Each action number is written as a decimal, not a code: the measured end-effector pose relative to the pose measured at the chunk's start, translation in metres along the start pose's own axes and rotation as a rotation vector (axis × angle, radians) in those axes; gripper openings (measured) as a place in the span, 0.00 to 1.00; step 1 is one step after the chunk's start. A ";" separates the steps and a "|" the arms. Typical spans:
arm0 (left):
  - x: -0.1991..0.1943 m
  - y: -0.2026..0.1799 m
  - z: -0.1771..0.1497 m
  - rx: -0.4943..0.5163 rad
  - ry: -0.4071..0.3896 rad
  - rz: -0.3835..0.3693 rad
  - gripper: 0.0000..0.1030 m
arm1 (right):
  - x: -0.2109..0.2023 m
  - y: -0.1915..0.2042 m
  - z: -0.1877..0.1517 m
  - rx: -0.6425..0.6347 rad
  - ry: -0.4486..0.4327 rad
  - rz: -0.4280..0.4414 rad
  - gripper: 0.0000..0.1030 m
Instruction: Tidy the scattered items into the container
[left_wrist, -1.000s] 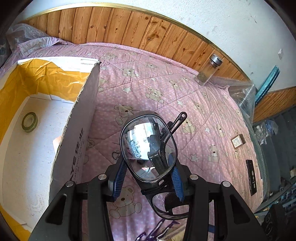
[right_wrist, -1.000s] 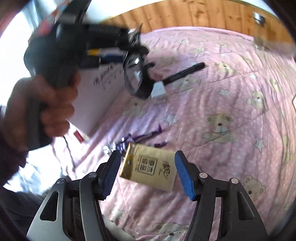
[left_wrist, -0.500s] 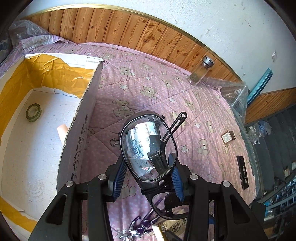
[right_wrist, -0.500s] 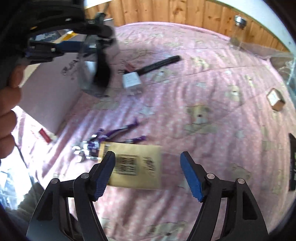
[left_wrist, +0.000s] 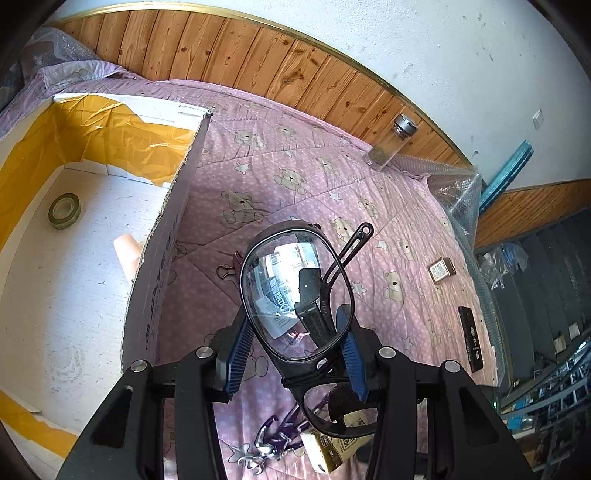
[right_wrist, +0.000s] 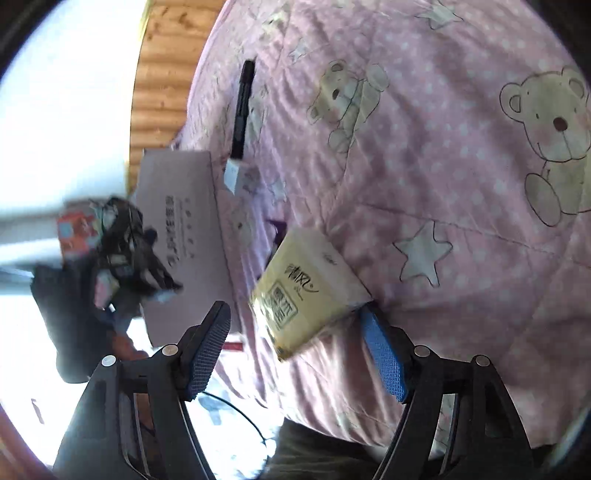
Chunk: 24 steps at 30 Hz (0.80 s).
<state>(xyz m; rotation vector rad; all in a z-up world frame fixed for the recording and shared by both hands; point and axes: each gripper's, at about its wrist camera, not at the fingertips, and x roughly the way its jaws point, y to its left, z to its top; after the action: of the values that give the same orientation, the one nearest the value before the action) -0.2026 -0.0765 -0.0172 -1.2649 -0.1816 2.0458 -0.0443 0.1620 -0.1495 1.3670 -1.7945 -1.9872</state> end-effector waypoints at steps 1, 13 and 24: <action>-0.001 -0.001 0.000 0.002 0.000 -0.003 0.45 | 0.001 0.000 0.003 0.032 -0.001 0.009 0.75; -0.015 0.005 0.000 -0.004 -0.023 -0.022 0.45 | 0.036 0.059 -0.006 -0.269 0.004 -0.173 0.53; -0.027 0.016 0.007 -0.015 -0.056 -0.013 0.45 | 0.061 0.058 0.013 -0.213 -0.037 -0.137 0.34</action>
<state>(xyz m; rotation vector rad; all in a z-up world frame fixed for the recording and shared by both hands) -0.2091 -0.1039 -0.0016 -1.2139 -0.2311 2.0739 -0.1147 0.1169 -0.1341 1.4276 -1.4868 -2.2118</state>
